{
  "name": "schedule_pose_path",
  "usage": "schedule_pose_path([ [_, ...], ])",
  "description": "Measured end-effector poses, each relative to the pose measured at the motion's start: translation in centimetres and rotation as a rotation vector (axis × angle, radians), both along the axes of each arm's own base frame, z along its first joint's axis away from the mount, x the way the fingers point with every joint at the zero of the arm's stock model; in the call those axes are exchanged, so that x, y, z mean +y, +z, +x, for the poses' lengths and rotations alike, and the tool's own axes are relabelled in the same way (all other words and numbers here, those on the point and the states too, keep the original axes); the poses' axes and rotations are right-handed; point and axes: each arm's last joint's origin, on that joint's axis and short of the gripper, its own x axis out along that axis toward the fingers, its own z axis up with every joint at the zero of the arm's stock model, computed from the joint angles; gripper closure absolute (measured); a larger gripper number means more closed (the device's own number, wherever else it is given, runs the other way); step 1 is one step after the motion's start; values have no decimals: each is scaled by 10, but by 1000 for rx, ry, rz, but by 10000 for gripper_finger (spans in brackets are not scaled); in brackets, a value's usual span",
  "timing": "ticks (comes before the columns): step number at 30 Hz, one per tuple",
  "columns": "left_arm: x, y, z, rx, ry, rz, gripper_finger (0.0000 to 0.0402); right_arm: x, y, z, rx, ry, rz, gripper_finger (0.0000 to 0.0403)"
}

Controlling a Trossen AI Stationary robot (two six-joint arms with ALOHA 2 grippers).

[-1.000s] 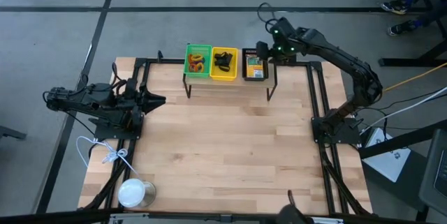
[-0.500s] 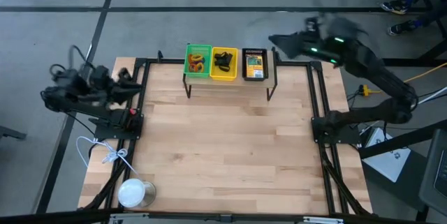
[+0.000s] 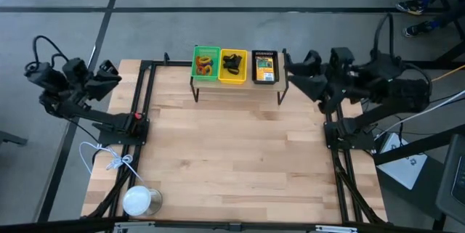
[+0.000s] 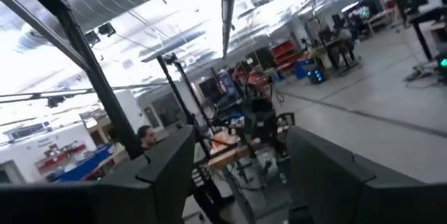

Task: Pick & Place Office Desk Supplies
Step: Return to Home Position

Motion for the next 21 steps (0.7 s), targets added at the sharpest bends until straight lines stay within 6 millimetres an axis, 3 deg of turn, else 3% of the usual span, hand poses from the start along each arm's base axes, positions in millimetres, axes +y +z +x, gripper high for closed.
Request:
schedule_pose_path([
  [4,1,0,-2,-5,8,3,320,13,-2,6,-4,76,80,172],
  [8,1,0,-2,-6,-3,-29,320,19,-13,15,88,82,-2,172],
  [11,1,-1,-2,-1,6,-34,320,19,-14,15,95,120,68,172],
  [15,-1,-1,-2,-4,-61,-69,320,29,-14,13,79,218,-181,172],
  [18,-3,-1,-4,-19,-119,78,320,34,-12,-3,78,293,-296,172],
  [21,-2,-11,-11,11,-113,121,320,36,-17,-23,104,272,-347,172],
])
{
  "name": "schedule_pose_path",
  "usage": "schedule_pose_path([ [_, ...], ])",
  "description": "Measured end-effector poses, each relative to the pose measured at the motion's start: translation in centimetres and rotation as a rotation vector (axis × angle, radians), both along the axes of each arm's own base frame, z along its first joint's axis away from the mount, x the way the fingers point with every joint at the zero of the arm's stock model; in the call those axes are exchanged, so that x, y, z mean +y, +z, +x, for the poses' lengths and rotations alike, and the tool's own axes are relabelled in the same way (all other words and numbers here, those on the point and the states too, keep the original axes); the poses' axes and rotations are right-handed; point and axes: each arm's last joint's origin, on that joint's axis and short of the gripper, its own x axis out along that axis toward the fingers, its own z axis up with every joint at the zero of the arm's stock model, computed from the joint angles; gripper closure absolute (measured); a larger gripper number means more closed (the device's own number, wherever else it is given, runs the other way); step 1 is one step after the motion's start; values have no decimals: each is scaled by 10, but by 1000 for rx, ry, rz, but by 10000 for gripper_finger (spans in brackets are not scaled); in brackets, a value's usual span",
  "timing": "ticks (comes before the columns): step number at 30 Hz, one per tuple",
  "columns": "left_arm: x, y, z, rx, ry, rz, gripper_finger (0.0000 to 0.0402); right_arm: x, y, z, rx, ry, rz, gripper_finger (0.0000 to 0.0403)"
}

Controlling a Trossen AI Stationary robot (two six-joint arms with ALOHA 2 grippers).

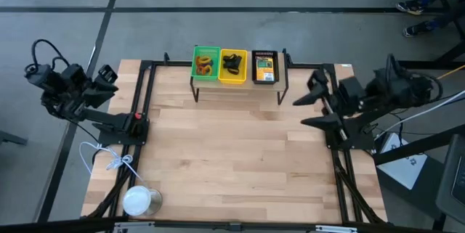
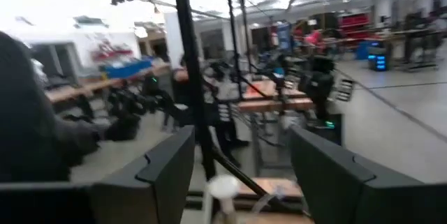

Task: Pick & Place Office Desk Supplies
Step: Return to Home Position

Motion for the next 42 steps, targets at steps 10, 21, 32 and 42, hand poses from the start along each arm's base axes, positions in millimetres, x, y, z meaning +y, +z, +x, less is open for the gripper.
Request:
schedule_pose_path([
  [10,-4,-62,23,80,23,20,320,-11,-100,-65,-169,83,-1,172],
  [21,-7,-92,42,182,83,34,320,-67,-175,-160,-339,180,59,172],
  [32,-21,-176,98,170,-5,-97,320,-62,-186,-156,-241,263,23,172],
  [42,-23,-213,110,230,-17,-165,320,-46,-246,-121,-4,117,83,172],
])
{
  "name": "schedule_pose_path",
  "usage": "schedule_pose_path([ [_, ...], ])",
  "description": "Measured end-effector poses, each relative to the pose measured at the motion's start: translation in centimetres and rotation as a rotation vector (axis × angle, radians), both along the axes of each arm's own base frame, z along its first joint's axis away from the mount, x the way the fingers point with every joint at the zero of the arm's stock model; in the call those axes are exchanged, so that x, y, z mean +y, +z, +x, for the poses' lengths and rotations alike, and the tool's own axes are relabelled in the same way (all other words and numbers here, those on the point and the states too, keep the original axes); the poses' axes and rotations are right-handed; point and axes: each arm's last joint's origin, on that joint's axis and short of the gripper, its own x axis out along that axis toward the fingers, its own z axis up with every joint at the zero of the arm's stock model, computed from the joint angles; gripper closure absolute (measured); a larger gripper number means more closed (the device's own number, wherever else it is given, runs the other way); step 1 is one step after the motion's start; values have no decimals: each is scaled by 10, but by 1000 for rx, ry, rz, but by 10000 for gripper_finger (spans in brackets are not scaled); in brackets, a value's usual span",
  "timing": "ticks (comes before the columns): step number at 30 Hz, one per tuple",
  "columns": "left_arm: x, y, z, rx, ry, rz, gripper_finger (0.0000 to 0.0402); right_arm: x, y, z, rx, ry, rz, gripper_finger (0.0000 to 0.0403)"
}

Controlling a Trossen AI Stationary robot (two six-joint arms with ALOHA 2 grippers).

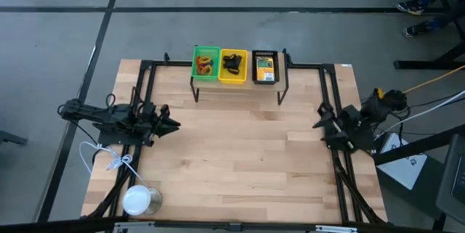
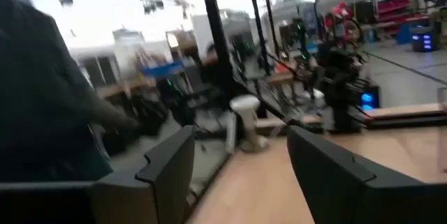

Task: Pick & Place Office Desk Supplies
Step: Return to Home Position

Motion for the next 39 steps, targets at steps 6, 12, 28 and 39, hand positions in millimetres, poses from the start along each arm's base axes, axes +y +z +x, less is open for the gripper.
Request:
schedule_pose_path([
  [6,0,-3,0,36,2,-38,320,13,-47,21,20,10,94,172],
  [12,-1,-10,2,119,-24,-99,320,17,-78,29,117,-14,150,172],
  [28,-1,-18,7,169,8,169,320,19,-85,29,123,18,-23,172],
  [39,-2,-23,10,201,7,394,320,19,-85,29,131,28,-6,172],
])
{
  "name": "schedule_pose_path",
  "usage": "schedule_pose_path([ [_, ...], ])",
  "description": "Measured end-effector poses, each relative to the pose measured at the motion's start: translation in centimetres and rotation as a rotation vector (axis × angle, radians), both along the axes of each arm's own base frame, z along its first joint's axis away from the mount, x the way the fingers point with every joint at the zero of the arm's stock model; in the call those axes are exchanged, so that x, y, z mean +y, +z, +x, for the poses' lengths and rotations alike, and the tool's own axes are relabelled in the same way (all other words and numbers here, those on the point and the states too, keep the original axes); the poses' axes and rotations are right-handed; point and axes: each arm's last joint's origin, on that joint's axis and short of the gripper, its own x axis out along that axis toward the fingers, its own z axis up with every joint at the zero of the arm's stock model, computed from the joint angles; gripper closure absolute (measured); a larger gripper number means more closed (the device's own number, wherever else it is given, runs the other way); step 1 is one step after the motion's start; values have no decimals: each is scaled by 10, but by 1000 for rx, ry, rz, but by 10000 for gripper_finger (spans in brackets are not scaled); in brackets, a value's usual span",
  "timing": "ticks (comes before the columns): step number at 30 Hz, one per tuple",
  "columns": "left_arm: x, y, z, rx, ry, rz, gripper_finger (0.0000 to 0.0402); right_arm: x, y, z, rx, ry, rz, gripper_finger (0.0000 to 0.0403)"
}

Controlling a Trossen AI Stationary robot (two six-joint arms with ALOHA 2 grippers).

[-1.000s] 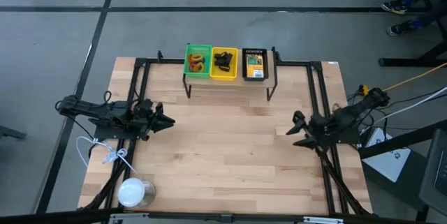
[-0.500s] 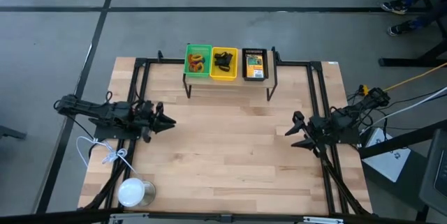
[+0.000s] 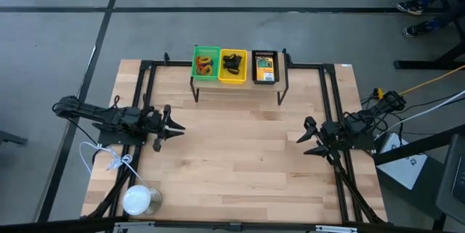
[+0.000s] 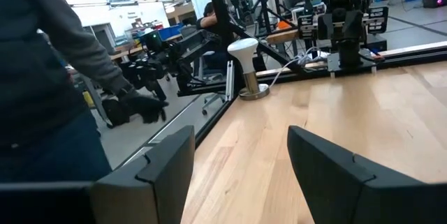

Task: Pick & Place Office Desk Supplies
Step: Return to Home Position

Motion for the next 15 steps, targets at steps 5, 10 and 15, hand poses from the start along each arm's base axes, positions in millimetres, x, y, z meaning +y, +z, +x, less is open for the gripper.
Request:
schedule_pose_path([
  [5,0,0,0,0,0,3,320,0,0,0,2,1,4,172],
  [10,0,0,0,1,0,3,320,0,0,0,3,0,5,172],
  [15,0,0,0,1,0,3,320,0,0,0,3,1,5,172],
])
